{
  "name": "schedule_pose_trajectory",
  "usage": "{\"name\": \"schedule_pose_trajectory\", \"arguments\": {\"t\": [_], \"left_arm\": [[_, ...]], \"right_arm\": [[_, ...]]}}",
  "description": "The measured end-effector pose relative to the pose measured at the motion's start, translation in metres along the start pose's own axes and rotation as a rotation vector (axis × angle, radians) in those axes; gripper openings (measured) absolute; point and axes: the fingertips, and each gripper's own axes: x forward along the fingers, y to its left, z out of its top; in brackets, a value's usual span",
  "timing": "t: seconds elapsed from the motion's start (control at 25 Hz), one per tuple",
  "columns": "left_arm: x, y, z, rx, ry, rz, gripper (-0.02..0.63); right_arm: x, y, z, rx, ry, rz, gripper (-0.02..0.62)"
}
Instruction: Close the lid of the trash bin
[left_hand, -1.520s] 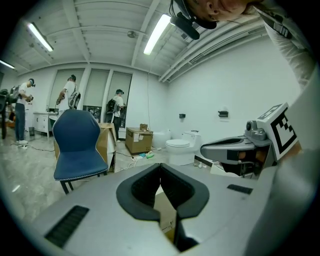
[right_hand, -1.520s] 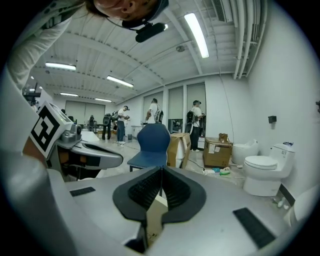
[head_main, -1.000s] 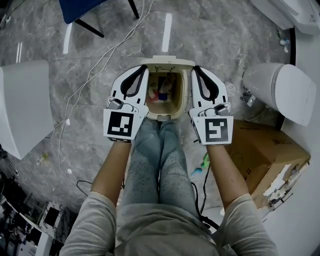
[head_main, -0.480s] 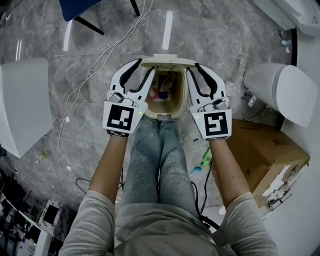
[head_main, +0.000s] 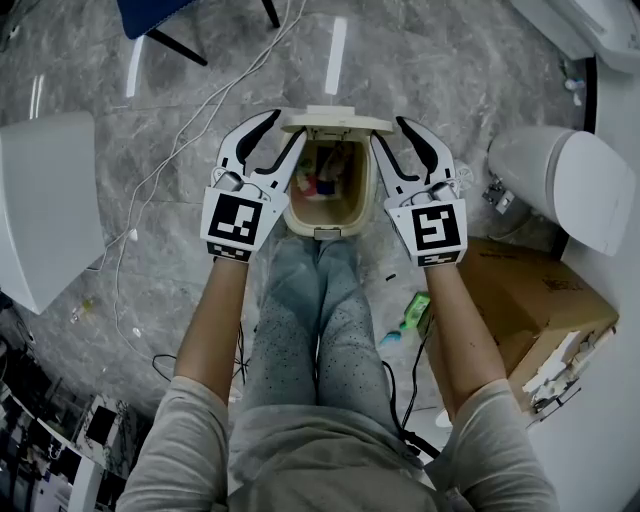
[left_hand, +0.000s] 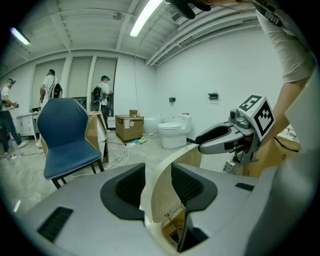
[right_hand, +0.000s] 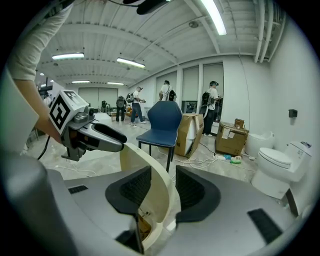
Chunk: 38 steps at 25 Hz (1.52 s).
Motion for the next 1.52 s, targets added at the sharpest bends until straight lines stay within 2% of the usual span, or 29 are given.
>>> {"name": "schedule_pose_trajectory", "arguments": {"t": [0.24,0.32,0.4,1.52], "left_arm": [[0.005,0.001,-0.004,0.016,0.014,-0.019,0.155],[0.007,0.0,-0.004,0.021,0.019,-0.027,0.125],[0.005,-0.001,-0.004,0.035,0.024,-0.028,0.12],[-0.047,-0.052,-0.042,0.071,0.054,-0.06,0.118]], "right_arm": [[0.006,-0.006,-0.006,-0.037,0.042,0.015,0.146],[0.007,-0.004,-0.006,-0.058,0.049,0.029,0.11],[0.005,-0.002,-0.007,-0.069,0.051,0.032,0.104],[-0.048,0.048,-0.043,-0.113,0.057,0.023,0.104]]}}
